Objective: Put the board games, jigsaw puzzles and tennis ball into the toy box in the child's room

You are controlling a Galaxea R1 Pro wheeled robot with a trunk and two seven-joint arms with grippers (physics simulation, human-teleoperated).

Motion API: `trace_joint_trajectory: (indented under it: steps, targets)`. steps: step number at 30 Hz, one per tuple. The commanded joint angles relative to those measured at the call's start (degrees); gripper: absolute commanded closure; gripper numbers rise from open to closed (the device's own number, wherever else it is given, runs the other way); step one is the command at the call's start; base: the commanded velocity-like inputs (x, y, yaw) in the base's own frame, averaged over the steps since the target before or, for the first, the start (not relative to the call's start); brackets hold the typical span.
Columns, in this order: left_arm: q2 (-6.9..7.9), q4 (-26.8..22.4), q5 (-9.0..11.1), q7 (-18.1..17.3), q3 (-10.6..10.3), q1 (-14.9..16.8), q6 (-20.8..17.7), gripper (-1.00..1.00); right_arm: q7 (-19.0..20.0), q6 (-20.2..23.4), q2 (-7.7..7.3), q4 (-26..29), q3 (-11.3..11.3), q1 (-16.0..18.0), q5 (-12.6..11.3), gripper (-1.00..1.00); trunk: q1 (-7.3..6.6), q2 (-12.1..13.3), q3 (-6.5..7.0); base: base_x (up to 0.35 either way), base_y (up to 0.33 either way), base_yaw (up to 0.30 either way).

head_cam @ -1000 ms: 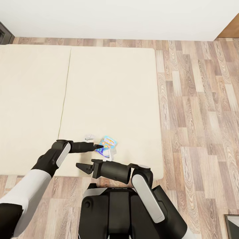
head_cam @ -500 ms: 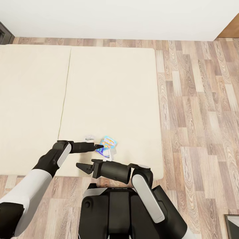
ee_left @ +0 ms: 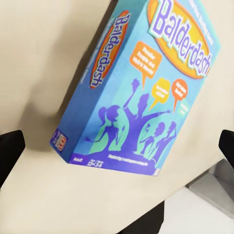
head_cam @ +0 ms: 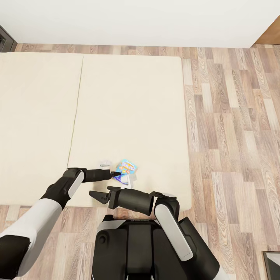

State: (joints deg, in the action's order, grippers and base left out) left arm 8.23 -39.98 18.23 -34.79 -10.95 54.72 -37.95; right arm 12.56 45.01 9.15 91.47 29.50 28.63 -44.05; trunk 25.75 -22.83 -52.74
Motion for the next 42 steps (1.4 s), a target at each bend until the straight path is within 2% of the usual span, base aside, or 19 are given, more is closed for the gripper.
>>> trace_joint_trajectory:
  steps: [1, 22, 32, 42]
  targets:
    - [0.06, 0.0, 0.4, 0.1, -0.2, 0.0, -0.2, -1.0, 0.2, 0.2, 0.04, 0.0, -0.1, 0.0, 0.2, -1.0, 0.03, -0.1, -0.06, 0.0, 0.0, 0.0]
    - [-0.59, 0.2, 0.5, 0.0, -0.5, 0.0, 0.7, -1.0, 0.1, 0.2, 0.04, 0.0, 0.0, 0.0, 0.2, -1.0, 0.03, -0.1, -0.06, 0.0, 0.0, 0.0]
    - [-2.12, 0.2, 0.4, 0.0, -0.6, 0.0, 0.7, -1.0, 0.1, 0.2, 0.03, 0.0, 0.0, 0.0, 0.2, -1.0, 0.03, -0.1, -0.06, 0.0, 0.0, 0.0]
    - [-2.66, 0.2, 0.3, 0.0, -0.6, 0.0, 1.6, -1.0, 0.1, 0.2, 0.03, 0.0, 0.0, 0.0, 0.2, -1.0, 0.03, -0.1, -0.06, 0.0, 0.0, 0.0]
